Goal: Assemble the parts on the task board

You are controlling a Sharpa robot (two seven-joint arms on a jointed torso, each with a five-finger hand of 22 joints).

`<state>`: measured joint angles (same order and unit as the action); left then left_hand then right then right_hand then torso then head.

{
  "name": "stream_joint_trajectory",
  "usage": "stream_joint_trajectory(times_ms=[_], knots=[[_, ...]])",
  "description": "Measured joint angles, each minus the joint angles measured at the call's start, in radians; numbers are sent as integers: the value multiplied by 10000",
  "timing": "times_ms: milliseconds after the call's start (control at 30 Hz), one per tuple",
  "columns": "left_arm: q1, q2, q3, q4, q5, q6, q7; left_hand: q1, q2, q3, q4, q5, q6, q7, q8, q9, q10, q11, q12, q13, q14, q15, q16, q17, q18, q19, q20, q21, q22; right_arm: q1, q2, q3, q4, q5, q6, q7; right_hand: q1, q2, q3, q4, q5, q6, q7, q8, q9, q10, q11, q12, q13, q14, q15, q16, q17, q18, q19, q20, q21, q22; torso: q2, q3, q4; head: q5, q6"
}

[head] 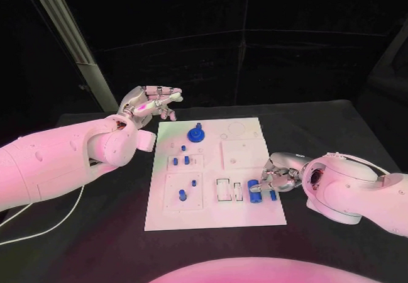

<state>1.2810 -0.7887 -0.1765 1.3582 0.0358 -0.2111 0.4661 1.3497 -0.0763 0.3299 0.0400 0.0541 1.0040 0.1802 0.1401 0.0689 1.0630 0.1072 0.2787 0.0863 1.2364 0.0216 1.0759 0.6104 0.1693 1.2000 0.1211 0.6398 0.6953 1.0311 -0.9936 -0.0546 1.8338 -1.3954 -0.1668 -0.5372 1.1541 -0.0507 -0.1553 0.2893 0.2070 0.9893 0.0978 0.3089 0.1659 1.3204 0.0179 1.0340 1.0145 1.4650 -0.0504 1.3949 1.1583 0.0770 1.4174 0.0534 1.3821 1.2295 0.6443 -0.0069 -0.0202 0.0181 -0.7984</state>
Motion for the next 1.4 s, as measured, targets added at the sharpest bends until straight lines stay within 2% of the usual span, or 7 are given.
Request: stream_joint_trajectory(times_ms=[200, 467, 633, 833, 1033, 1167, 1400], knots=[[0, -9, -4, -1, 0, 7, -5, 0, 0, 0, 0, 0, 0, 0, 0, 0, 0, 0, 0, 1, 0, 0, 0, 0, -1, 0, 0, 0, 1, -109, 250, 28, -50, -141, 172, -145, 150, 119, -44, -39, 7, -3, -8, 159, 118, 0, 0, 0, 55, 0, 0, 49, 63, 1, 0, 0, 38, 30, 7, 0, -5, 10, -15], [-1, -16, -8, -5, 0, 15, -11, 0, 0, 0, 0, 0, 0, 0, 0, 0, 0, 0, 0, 1, 0, 0, 0, 0, 0, 0, 0, 0, 2, -136, 516, 56, -127, -383, 206, -239, 742, 222, -164, -114, 350, -128, -21, 326, 259, -1, 0, 65, 333, 0, 1, 63, 109, 2, 25, -26, 80, 92, 16, 3, -5, 29, -37], [-1, -23, -10, -1, 0, 19, -15, 0, 0, 0, 0, 0, 0, 0, 0, 0, 0, 0, 0, 1, 0, 0, 0, 0, 0, 0, 0, 0, 3, -141, 624, 66, -132, -534, 245, -246, 1516, 169, -111, -641, 614, -167, 18, 454, 345, -1, 0, 114, 530, 0, 1, 108, 210, 2, 36, -36, 132, 172, 16, -1, -5, 42, -58], [-1, -43, -10, 5, 0, 22, -20, 0, 0, 0, 0, 0, 0, 0, 0, 0, 0, 0, 0, 1, 0, 0, 0, 1, -1, 0, 0, 0, -1, -156, 568, 64, -48, -670, 126, -251, 1941, 461, -38, -791, 1115, -80, -89, 567, 442, 112, -36, 371, 850, -4, -76, 165, 289, 2, 70, -71, 149, 206, 4, -2, -5, 56, -62], [-1, -56, -11, 9, 1, 26, -23, 0, 0, 0, 0, 0, 0, 0, 0, 0, 0, 0, 0, 2, 0, 0, 0, 0, -1, 0, 0, 0, -7, -229, 282, -1, 240, -583, -457, -215, 1881, 623, 93, -744, 1905, -19, -132, 622, 442, 219, -74, 492, 1089, 1, -146, 224, 398, 3, 106, -107, 197, 303, -6, -2, -5, 70, -33], [-1, -58, -11, 16, 1, 29, -24, 0, 0, 0, 0, 0, 0, 0, 0, 0, 0, 0, 0, 2, 0, 0, 0, 1, -1, 0, 0, 0, -7, -232, 170, 4, 469, -315, -1012, -101, 1734, 721, -103, -516, 2108, -17, -133, 656, 442, 347, -195, 492, 1153, 1, -146, 224, 463, 3, 142, -143, 197, 345, -6, -6, -5, 49, -7], [-1, -68, -11, 34, 0, 32, -26, 0, 0, 0, 0, 0, 0, 0, -1, 0, 0, 0, 0, 2, 0, 0, 0, 0, -1, 0, 0, 0, -6, -224, 190, 11, 617, 264, -1706, 134, 1364, 680, -302, -270, 2494, 144, -226, 736, 602, 466, -249, 531, 1214, 0, -144, 281, 550, 2, 142, -143, 271, 412, 0, -8, 14, 56, 10]])
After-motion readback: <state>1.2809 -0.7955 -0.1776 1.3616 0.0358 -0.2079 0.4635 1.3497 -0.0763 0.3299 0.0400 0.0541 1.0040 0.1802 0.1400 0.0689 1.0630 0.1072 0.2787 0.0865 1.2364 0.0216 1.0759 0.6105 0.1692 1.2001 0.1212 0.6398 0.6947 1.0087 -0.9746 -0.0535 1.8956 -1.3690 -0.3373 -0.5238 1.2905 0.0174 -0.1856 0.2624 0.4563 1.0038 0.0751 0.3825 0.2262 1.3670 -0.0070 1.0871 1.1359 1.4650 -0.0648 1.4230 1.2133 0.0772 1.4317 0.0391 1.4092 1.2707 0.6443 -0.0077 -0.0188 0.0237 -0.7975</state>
